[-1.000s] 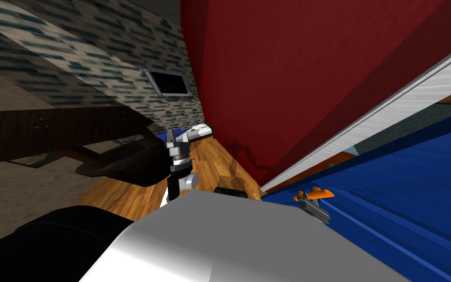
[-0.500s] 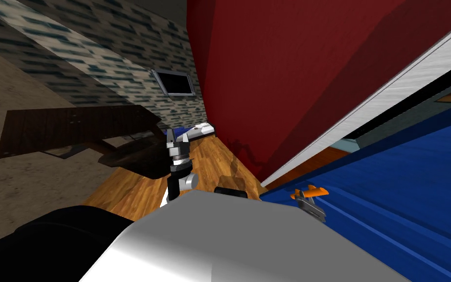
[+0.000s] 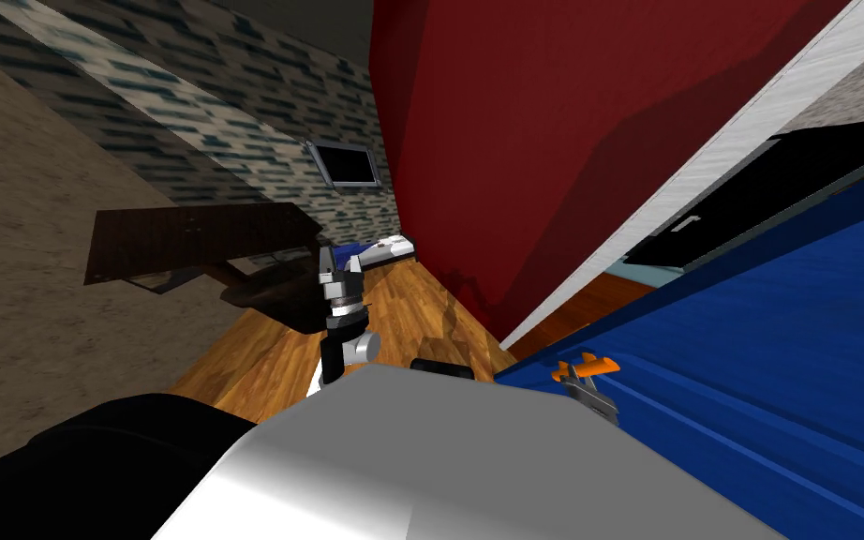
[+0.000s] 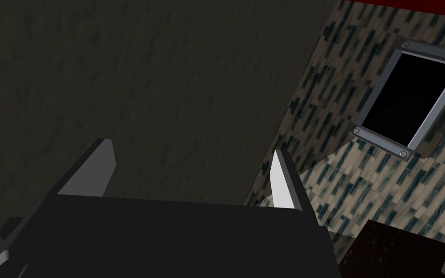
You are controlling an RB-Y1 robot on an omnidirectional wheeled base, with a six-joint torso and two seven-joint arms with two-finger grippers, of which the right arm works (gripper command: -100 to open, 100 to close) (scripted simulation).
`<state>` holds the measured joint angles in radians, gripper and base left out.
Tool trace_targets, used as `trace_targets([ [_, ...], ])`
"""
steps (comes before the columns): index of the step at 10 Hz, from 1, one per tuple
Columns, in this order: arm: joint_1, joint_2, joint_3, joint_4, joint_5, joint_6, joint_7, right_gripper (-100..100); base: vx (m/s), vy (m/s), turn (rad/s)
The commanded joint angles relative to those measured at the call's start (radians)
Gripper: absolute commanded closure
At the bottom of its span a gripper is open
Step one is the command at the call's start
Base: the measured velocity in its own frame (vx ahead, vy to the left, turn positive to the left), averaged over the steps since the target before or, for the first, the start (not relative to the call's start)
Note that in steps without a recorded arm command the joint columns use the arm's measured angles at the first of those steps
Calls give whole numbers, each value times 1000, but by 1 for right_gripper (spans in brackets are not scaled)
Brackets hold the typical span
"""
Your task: Pull the door open
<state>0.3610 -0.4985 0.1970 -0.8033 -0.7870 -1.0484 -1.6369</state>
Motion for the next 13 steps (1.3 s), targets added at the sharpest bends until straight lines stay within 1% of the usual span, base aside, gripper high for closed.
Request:
trace_targets([
  [1,2,-5,21,1,16,-18,-11,100,-213,5,48],
  [3,14,-13,50,-10,38,-39,-22,100,-241,-17,60],
  [7,30,-25,92,-24,70,-68,-39,100,-211,18,29],
  [8,24,-21,86,-13,66,-66,-38,100,-85,0,14],
  [9,33,-27,110,-20,84,-82,-44,100,-151,-31,45],
  [10,35,-29,115,-21,88,-86,-46,100,-199,-30,51],
  [13,48,-42,151,-31,117,-115,-58,100,-198,-14,34],
])
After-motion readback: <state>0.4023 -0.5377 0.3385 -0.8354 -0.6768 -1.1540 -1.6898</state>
